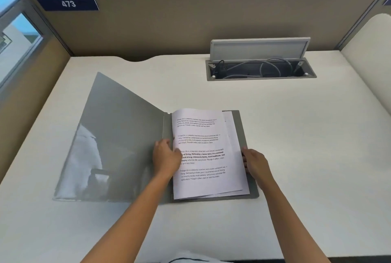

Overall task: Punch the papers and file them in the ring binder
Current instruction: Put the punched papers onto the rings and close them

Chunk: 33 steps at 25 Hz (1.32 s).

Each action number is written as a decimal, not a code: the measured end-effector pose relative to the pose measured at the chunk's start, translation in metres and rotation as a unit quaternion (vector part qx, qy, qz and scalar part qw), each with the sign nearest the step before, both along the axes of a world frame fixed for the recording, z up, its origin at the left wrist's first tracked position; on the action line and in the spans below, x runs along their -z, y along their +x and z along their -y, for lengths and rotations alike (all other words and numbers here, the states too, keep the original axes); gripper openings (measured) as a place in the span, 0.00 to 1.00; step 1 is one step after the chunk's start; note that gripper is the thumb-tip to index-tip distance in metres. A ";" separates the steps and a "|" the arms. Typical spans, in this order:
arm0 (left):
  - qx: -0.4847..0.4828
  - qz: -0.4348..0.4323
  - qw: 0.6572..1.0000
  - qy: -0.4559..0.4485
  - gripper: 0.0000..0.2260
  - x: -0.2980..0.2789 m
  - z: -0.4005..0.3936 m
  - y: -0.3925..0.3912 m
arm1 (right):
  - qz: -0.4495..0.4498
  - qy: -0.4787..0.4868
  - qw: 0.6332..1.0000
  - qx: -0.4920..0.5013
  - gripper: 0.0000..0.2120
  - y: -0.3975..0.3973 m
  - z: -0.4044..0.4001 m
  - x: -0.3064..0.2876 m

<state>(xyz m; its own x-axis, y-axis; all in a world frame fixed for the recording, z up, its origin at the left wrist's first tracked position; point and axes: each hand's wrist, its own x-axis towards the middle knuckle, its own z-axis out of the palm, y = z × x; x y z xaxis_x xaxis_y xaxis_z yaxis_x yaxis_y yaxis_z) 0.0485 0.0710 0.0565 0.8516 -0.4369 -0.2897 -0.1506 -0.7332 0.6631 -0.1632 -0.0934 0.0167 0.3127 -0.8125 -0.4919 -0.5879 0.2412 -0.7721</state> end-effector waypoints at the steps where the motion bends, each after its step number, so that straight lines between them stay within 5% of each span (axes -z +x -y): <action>1: -0.012 -0.011 1.000 0.015 0.18 0.005 -0.003 0.005 | -0.005 -0.010 1.000 -0.004 0.25 0.000 0.001 0.000; 4: 0.003 -0.032 0.999 -0.018 0.09 0.004 0.001 0.000 | -0.020 -0.043 0.999 -0.012 0.20 0.002 0.001 -0.001; 8: 0.062 0.016 0.998 -0.022 0.13 0.012 0.004 -0.013 | -0.016 -0.092 0.996 0.008 0.11 0.008 -0.002 -0.006; 14: 0.045 0.018 0.999 0.008 0.15 0.019 -0.001 -0.009 | -0.012 -0.117 0.993 -0.005 0.15 0.009 -0.003 0.001; 20: 0.020 -0.006 1.000 0.021 0.06 0.023 0.003 -0.001 | -0.006 -0.123 0.992 -0.015 0.15 0.016 -0.005 -0.001; 33: -0.013 -0.094 0.995 -0.022 0.19 0.015 0.004 0.001 | -0.015 -0.134 0.990 -0.031 0.16 0.020 -0.004 -0.003</action>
